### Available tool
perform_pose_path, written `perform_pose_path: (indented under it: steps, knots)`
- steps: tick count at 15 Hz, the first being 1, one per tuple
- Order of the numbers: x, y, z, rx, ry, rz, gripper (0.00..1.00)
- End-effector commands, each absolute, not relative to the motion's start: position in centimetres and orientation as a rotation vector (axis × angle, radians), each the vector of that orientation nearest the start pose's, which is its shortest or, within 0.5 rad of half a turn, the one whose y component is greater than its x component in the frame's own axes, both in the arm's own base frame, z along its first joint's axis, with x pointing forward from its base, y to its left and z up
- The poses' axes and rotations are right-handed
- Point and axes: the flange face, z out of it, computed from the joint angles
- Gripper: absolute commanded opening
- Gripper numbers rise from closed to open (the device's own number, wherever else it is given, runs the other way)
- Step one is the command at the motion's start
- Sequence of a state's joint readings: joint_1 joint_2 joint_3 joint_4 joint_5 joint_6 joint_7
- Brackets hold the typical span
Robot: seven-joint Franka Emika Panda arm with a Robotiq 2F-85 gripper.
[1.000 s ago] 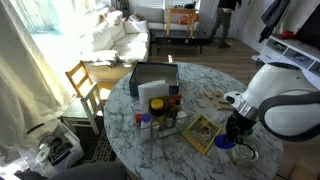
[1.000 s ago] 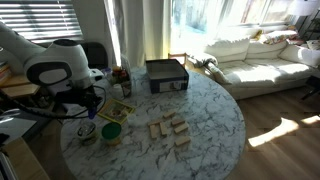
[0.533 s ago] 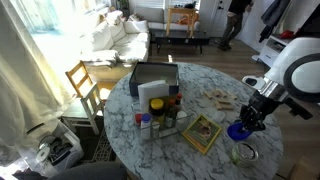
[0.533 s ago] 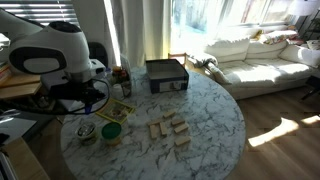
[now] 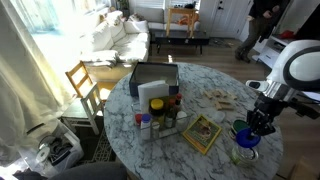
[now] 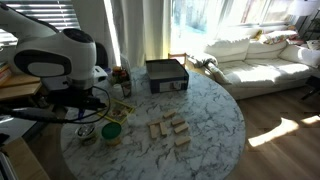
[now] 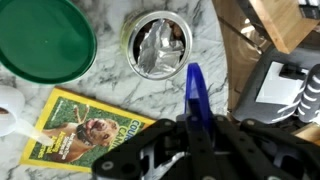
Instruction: Put the blue lid on top of the yellow tin on the left.
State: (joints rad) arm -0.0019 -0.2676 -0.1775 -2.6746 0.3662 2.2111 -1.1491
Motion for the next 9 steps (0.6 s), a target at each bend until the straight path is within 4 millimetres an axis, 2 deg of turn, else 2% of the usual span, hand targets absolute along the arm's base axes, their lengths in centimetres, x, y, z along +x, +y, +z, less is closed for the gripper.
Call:
perform_pose_path:
  steps: [1, 9]
  knots:
    - [37.6, -6.7, 29.6, -2.462, -0.991, 0.035, 0.01]
    - [37.2, -6.3, 26.0, -2.399, -1.018, 0.114, 0.01]
